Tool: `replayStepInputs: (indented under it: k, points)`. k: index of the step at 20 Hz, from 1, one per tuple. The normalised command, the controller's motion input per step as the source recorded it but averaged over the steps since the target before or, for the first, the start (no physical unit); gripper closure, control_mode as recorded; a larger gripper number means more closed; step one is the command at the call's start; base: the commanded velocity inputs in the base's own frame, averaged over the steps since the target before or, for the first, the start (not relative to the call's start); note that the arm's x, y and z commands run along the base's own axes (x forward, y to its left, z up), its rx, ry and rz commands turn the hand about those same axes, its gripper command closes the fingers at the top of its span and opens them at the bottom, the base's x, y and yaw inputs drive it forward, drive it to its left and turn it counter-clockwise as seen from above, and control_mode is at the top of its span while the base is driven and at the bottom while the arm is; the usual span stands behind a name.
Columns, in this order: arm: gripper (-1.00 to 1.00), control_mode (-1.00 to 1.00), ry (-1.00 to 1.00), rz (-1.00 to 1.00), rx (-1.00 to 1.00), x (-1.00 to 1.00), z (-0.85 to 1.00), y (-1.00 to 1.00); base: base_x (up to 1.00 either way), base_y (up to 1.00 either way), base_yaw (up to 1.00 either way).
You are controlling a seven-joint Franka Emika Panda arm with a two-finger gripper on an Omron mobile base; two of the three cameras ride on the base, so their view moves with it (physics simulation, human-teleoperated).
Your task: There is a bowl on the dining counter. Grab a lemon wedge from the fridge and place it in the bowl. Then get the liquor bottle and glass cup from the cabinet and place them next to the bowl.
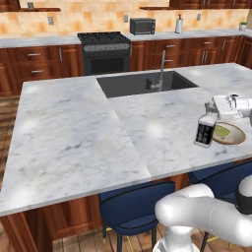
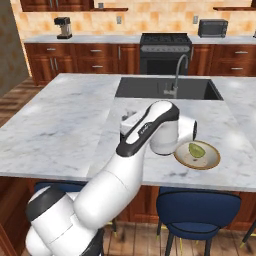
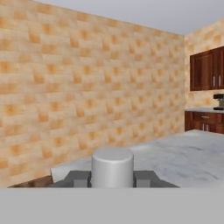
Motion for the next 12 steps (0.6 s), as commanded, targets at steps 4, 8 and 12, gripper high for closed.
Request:
replayStepInputs:
  k: [4, 8, 12]
  points:
    - [1.0, -1.0, -0.01, 0.0, -0.03, 0.35, -0.34, -0.11, 0.0, 0.0, 0.0]
    - [1.0, -1.0, -0.04, 0.0, -0.04, 0.3, -0.25, -0.2, 0.0, 0.0, 0.0]
    - [1.0, -1.0, -0.07, 0.0, -0.07, 0.27, -0.22, -0.17, 0.0, 0.0, 0.0]
